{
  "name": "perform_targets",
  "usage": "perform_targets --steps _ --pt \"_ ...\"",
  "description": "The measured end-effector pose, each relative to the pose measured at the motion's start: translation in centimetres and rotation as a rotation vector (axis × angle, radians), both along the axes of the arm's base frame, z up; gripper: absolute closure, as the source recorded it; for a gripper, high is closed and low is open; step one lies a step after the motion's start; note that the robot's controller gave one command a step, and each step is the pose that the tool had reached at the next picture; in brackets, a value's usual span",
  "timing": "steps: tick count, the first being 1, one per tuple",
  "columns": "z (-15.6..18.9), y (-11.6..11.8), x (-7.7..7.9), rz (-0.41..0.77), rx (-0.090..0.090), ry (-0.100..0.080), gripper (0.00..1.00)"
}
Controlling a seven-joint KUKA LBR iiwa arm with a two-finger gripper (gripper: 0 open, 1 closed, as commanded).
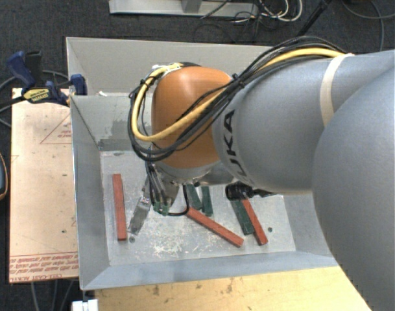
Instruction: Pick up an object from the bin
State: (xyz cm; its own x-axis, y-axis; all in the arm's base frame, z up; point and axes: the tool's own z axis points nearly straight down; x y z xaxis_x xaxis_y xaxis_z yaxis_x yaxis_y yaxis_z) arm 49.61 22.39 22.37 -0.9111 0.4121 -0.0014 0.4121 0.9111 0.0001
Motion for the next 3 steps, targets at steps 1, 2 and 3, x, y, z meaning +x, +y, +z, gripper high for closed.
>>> perform_targets --steps 1,2,3 --pt "-9.3 -6.1 9.3 0.105 -0.004 0.002 0.0" --pt "-14.3 -18.9 10.5 0.128 -0.003 0.003 0.0" --pt "-14.1 -18.3 10.6 0.137 0.0 0.001 1.0"
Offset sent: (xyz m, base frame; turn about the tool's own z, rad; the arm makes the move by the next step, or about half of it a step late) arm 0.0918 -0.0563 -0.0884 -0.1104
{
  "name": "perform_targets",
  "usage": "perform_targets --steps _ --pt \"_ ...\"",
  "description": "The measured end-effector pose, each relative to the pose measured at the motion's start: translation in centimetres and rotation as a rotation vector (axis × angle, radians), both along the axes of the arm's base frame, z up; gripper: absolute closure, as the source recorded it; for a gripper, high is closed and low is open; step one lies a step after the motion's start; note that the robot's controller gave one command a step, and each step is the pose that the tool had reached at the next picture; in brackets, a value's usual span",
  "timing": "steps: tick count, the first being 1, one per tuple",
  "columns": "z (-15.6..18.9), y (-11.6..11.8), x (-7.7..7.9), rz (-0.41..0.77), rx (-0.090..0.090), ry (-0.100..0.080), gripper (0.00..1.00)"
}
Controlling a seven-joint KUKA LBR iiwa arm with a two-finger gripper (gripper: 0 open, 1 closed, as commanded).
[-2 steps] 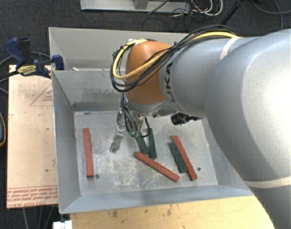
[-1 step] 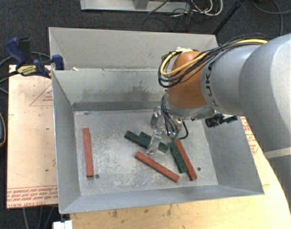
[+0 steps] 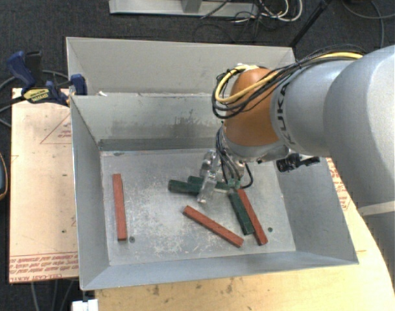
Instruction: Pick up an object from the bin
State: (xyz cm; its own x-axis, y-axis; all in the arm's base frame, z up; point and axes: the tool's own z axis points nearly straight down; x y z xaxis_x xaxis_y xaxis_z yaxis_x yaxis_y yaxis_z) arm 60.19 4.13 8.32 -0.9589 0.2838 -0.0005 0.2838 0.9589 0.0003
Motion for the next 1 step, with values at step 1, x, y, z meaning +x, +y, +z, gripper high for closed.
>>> perform_targets --steps 1 --pt "11.38 1.69 -0.68 0.002 0.002 -0.009 1.0"
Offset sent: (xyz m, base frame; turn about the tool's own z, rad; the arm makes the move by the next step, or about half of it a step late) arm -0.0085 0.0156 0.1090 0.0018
